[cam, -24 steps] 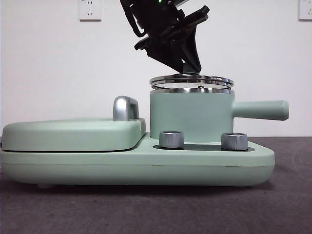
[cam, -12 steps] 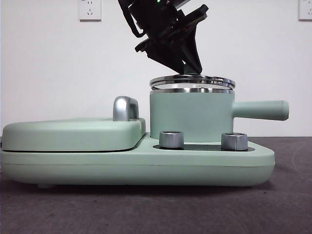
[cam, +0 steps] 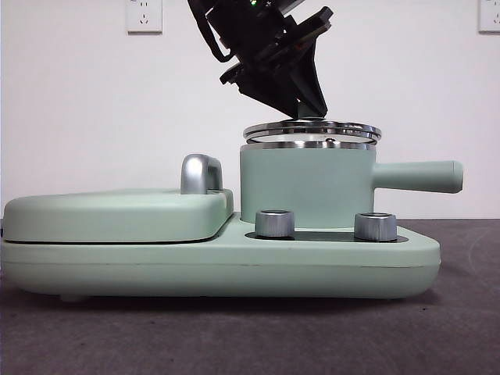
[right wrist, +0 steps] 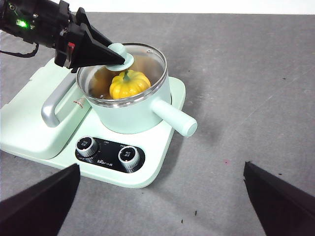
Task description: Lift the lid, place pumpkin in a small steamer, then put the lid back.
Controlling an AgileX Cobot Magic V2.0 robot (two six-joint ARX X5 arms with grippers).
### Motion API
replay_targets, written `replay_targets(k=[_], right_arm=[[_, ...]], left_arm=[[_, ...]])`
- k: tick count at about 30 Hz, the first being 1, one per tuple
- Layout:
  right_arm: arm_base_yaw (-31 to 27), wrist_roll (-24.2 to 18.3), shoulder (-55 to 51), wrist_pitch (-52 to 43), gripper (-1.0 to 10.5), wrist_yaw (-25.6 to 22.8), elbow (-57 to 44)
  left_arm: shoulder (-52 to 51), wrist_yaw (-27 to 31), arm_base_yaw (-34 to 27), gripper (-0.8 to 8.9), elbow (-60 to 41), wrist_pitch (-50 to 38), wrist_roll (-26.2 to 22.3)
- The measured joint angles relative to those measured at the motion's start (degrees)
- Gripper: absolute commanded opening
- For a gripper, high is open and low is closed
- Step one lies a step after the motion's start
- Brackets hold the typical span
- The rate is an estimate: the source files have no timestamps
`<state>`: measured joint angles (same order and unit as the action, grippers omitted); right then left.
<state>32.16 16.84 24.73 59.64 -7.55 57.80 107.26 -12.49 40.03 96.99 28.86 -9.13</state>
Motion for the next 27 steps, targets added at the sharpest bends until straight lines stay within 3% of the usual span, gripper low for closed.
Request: replay_targets(k=[27], right_arm=[[0.0,0.3,0.0,0.0,5.4,0.0,0.0]], left_arm=[[0.4,1.4,-0.3,0.17,0.0,0.8,-0.5]])
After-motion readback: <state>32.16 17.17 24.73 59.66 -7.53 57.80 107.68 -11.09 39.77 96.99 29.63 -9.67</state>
